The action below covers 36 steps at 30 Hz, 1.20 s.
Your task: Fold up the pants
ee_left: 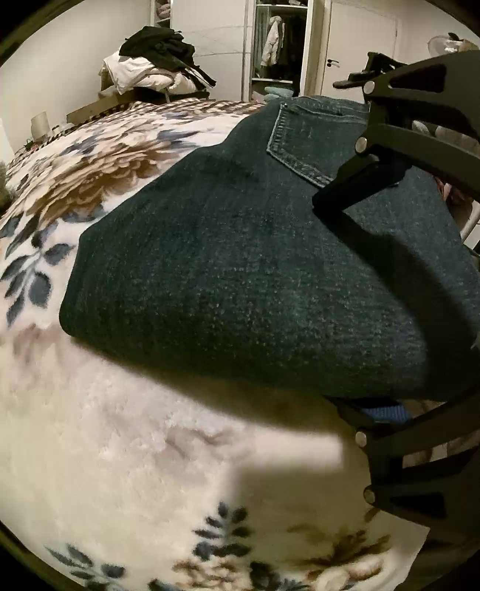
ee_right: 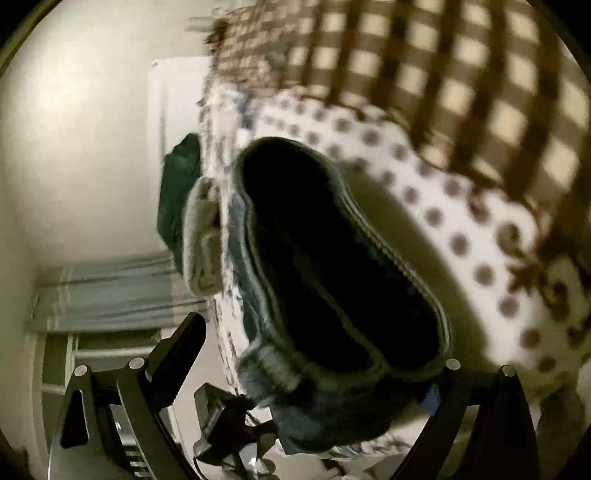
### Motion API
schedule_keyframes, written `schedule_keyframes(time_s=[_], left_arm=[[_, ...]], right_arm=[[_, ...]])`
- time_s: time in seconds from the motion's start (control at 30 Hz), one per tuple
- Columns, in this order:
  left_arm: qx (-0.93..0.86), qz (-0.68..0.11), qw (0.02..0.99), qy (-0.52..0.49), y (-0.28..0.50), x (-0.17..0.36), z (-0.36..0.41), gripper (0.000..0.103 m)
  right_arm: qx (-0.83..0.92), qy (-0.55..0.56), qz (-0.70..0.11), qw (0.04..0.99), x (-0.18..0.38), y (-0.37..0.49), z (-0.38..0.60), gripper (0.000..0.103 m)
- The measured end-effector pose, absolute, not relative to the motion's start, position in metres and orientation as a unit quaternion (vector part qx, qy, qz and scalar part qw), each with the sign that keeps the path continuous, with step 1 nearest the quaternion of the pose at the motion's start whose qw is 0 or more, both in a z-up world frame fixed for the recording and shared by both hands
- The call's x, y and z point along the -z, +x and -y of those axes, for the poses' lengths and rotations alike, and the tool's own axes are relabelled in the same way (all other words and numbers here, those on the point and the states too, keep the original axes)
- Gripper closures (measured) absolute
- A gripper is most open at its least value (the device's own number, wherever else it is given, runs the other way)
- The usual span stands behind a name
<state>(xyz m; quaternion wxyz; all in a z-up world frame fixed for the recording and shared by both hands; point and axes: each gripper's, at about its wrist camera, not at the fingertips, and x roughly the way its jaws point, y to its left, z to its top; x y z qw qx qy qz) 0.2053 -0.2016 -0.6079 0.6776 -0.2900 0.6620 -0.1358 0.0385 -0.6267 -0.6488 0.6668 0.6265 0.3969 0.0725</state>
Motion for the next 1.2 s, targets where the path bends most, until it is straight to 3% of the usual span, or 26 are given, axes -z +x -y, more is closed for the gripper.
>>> schedule_keyframes(time_s=[0.23,0.27,0.3,0.33,0.37,0.4,0.47,0.5,0.87,1.2], left_arm=[[0.130,-0.659,0.683,-0.288,0.210,0.610,0.206,0.011],[0.127,-0.657,0.684,-0.290,0.211,0.610,0.206,0.011],[0.125,-0.655,0.687,-0.288,0.211,0.609,0.206,0.014],[0.123,-0.652,0.692,-0.286,0.210,0.606,0.206,0.019],[0.121,-0.646,0.698,-0.284,0.209,0.603,0.204,0.038],[0.117,-0.641,0.702,-0.285,0.207,0.599,0.201,0.054],[0.120,-0.632,0.705,-0.299,0.205,0.594,0.195,0.074],[0.124,-0.626,0.708,-0.304,0.202,0.588,0.191,0.078],[0.128,-0.594,0.735,-0.301,0.197,0.485,0.181,0.082],[0.132,-0.532,0.779,-0.305,0.308,0.389,0.141,0.082]], right_arm=[[-0.080,0.596,-0.436,0.670,0.667,0.055,0.611,0.006],[-0.078,0.593,-0.435,0.673,0.665,0.056,0.609,0.008],[-0.070,0.590,-0.435,0.676,0.665,0.056,0.607,0.019],[-0.063,0.590,-0.436,0.677,0.665,0.056,0.607,0.027],[-0.054,0.593,-0.435,0.676,0.666,0.054,0.607,0.044],[-0.051,0.595,-0.434,0.674,0.666,0.052,0.609,0.049],[-0.044,0.590,-0.435,0.679,0.660,0.051,0.609,0.056],[-0.044,0.585,-0.436,0.682,0.658,0.051,0.609,0.059],[-0.060,0.556,-0.450,0.696,0.564,0.092,0.594,0.065],[-0.118,0.532,-0.415,0.729,0.455,0.211,0.556,0.065]])
